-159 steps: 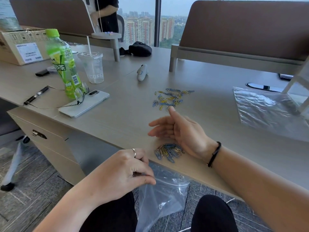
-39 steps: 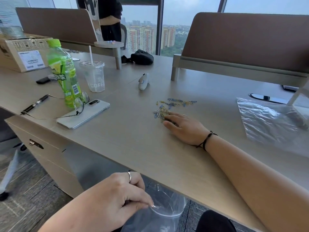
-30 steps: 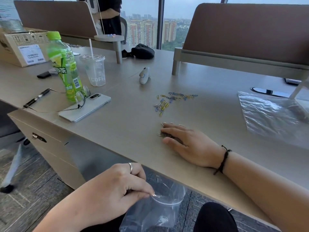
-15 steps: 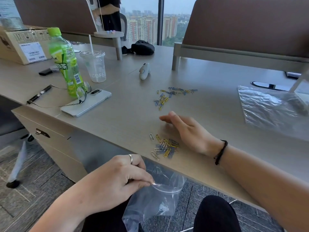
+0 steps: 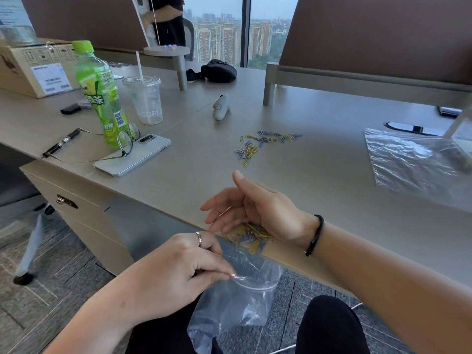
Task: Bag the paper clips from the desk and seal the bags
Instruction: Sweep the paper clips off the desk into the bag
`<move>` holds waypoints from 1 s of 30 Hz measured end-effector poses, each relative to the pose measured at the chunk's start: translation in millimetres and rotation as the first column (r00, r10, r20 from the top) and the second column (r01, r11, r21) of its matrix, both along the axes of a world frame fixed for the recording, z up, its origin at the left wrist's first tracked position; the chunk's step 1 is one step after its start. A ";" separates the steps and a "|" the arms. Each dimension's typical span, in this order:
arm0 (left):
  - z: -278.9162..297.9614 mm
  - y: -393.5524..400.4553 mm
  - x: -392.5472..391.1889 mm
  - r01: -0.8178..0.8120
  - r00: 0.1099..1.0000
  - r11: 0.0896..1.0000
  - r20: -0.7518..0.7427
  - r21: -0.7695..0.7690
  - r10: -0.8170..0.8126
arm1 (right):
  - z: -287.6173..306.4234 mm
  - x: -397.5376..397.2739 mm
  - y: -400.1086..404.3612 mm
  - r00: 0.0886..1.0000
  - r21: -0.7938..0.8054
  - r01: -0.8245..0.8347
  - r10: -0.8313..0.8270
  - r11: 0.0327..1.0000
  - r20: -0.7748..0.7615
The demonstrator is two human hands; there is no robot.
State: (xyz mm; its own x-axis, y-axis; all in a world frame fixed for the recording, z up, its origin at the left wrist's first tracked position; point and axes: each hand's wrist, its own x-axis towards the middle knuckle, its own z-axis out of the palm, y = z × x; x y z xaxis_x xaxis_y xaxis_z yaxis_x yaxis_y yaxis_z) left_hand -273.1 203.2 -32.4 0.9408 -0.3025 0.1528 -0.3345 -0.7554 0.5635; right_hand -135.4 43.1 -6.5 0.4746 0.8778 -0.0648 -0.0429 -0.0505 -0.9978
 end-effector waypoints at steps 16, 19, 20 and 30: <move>-0.2 -5.1 1.9 0.033 0.999 0.999 0.023 -0.030 -0.033 | -13.3 -13.8 -25.7 0.917 0.066 0.376 -0.361 0.924 -0.170; 0.1 -8.3 2.7 0.039 0.999 0.999 0.026 -0.029 -0.038 | -12.8 -15.9 -27.9 0.917 0.060 0.371 -0.355 0.927 -0.183; 0.3 -9.6 3.1 0.039 0.999 0.999 0.030 -0.027 -0.038 | -12.9 -16.6 -27.9 0.917 0.059 0.368 -0.351 0.928 -0.190; 1.5 -19.9 4.5 0.042 0.998 0.999 0.049 -0.031 -0.040 | -15.5 -41.2 -25.0 0.932 0.015 0.297 -0.287 0.955 -0.220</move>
State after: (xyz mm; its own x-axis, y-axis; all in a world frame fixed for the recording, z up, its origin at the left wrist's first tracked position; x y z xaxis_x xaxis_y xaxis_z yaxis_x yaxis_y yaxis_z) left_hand -268.6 183.3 -30.9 0.9190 -0.3350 0.2079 -0.3922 -0.7225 0.5695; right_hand -176.6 18.1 -22.0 0.6900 0.7071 -0.1546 -0.2602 0.0431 -0.9646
